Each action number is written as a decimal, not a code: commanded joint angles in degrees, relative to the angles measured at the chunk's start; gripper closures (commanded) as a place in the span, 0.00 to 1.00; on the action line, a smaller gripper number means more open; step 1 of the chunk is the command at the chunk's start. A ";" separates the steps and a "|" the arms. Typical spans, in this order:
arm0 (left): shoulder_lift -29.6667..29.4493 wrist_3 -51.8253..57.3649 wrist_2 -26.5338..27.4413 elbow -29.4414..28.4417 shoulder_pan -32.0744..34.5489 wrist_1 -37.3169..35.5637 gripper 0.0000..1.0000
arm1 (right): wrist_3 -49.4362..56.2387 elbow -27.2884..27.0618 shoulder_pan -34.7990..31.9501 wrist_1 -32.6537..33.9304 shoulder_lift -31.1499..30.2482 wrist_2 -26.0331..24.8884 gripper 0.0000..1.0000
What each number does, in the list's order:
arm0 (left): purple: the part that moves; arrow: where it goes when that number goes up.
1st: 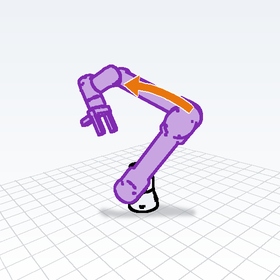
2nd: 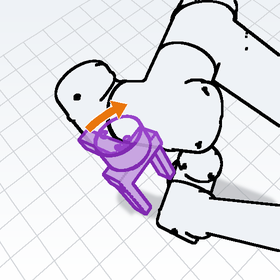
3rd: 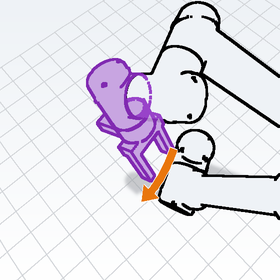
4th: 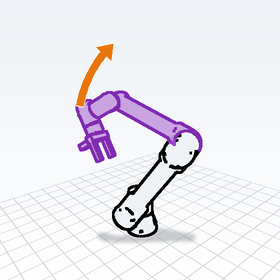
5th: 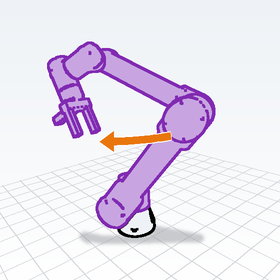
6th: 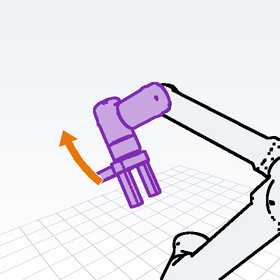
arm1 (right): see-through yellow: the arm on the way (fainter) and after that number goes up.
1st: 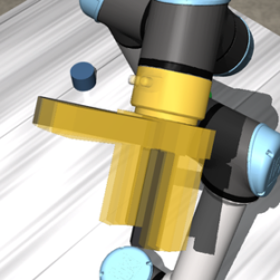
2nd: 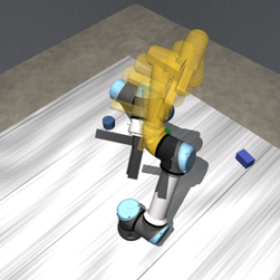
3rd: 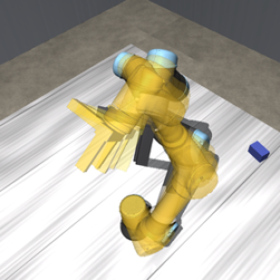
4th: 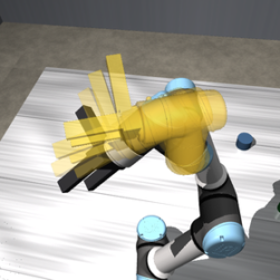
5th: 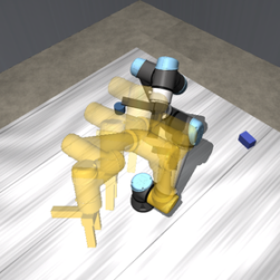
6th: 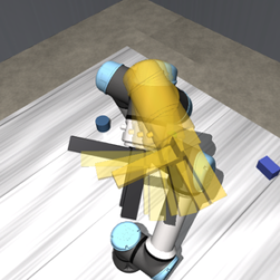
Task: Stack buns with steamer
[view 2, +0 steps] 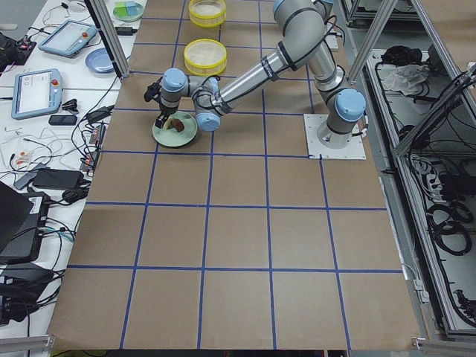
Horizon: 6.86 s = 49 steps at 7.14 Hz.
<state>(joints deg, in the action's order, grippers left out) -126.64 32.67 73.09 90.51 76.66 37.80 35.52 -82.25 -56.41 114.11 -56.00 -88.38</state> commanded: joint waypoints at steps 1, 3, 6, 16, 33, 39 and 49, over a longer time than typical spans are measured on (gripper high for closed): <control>-1.93 -4.71 -1.55 -1.29 -0.02 -0.27 0.10 | 0.07 -2.72 0.16 0.32 -0.15 -0.21 0.26; -2.38 -4.63 -2.25 -1.83 -0.02 -0.18 0.81 | 0.07 -3.00 0.07 0.41 -0.16 -0.21 0.34; -1.95 -4.19 -1.90 -2.44 0.07 -0.18 1.00 | 0.16 -2.91 0.07 4.51 -0.33 -0.30 0.41; 7.64 -75.53 -2.07 0.53 30.11 0.08 1.00 | 0.16 -3.97 0.16 5.33 0.11 -0.30 0.81; 15.47 -23.00 8.73 -0.70 5.00 24.35 0.00 | -21.08 -4.05 -19.06 -0.03 -11.48 -1.97 1.00; 5.28 10.53 13.05 3.62 2.00 4.60 0.06 | -52.92 -4.58 -37.46 -5.63 -11.94 -2.59 1.00; 4.20 3.39 8.83 2.57 2.00 3.95 1.00 | -50.64 -8.89 -37.02 -3.72 -11.32 -3.02 1.00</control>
<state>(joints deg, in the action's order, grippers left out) -123.48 39.04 82.05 93.43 78.66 41.84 -15.21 -91.03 -93.44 110.74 -67.36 -91.29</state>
